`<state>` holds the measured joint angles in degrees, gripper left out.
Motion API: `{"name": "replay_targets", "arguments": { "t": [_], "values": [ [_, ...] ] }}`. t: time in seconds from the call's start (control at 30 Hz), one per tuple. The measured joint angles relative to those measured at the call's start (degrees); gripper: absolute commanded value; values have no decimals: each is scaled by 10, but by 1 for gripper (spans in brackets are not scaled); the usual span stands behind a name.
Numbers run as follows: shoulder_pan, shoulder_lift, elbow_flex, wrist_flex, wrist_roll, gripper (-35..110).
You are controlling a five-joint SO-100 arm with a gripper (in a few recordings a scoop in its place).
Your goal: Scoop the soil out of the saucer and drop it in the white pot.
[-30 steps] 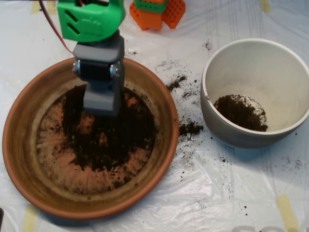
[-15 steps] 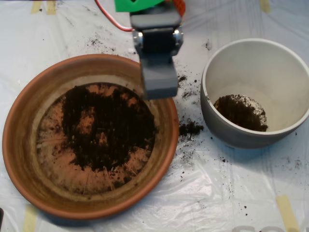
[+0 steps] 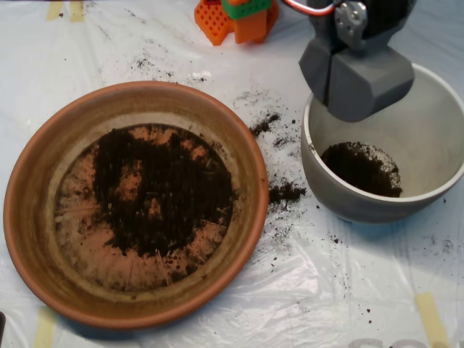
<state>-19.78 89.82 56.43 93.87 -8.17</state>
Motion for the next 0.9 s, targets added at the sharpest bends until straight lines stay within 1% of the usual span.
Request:
{"name": "replay_targets", "arguments": {
  "t": [0.07,0.1,0.13,0.17,0.27,0.43,0.5,0.57,0.7,0.9],
  "values": [
    [-8,2,18,-17,8,9],
    [-10,2,34,-26,13,17],
    [-12,1,53,-36,16,21],
    [-14,1,70,-45,18,23],
    [-25,12,121,-73,14,23],
    [-25,19,138,-83,19,22],
    [-21,23,149,-83,16,26],
    [-21,26,159,-83,15,37],
    [-24,28,163,-83,5,40],
    [-22,32,163,-81,10,41]
  ]
}}
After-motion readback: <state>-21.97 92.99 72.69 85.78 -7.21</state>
